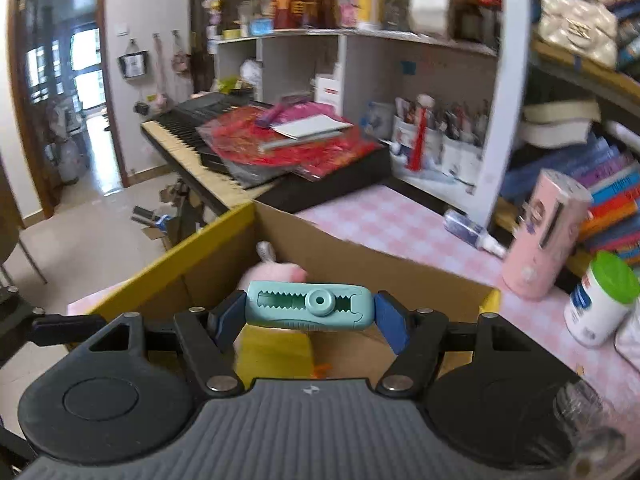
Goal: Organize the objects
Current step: 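Lower into the box and open the left tool while the right tool releases the clip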
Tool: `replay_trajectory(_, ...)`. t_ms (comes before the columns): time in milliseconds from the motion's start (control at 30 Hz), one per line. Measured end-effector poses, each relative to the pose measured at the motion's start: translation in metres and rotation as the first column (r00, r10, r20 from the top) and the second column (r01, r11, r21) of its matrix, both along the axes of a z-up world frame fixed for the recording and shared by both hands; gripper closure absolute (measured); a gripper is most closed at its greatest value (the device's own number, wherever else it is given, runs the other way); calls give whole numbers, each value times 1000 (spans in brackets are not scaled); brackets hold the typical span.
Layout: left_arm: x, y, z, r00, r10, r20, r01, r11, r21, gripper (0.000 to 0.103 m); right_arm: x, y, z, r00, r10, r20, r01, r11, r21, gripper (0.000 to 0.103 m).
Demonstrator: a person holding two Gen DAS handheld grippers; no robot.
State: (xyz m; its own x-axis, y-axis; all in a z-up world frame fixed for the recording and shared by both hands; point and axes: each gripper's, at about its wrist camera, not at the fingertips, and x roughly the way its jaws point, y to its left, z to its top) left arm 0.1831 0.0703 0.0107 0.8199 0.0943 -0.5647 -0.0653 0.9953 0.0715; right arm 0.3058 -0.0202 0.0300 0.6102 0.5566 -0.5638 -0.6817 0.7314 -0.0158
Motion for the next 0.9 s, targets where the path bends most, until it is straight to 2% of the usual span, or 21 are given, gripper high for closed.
replay_trajectory(167,-3,1,1,1000,12,6,-12,1000,-1,16,-1,17,-8,998,53,-21,-54,998,-45,36)
replay_trajectory(300,-6,2,1,1000,23,10,-23,1000,-4,16,2,25,-12,998,62,-15,-63,995,-79,36)
replay_trajectory(467,-9,2,1,999,31,14,-31,1000,-1,16,-5,36,-10,991,137,8,-135,985,-109,36)
replay_trajectory(600,-12,3,2,999,40,20,-40,999,-1,16,-3,50,-26,979,197,-52,-203,960,-193,39)
replay_trajectory(633,-12,3,2,999,42,20,-42,999,-1,16,-4,52,-29,980,198,-39,-201,955,-220,39)
replay_trajectory(733,-15,4,3,999,49,24,-49,999,0,16,0,57,-31,978,200,-62,-209,948,-240,39)
replay_trajectory(900,-17,4,3,998,54,27,-54,999,2,16,0,61,-34,976,204,-82,-219,936,-275,29)
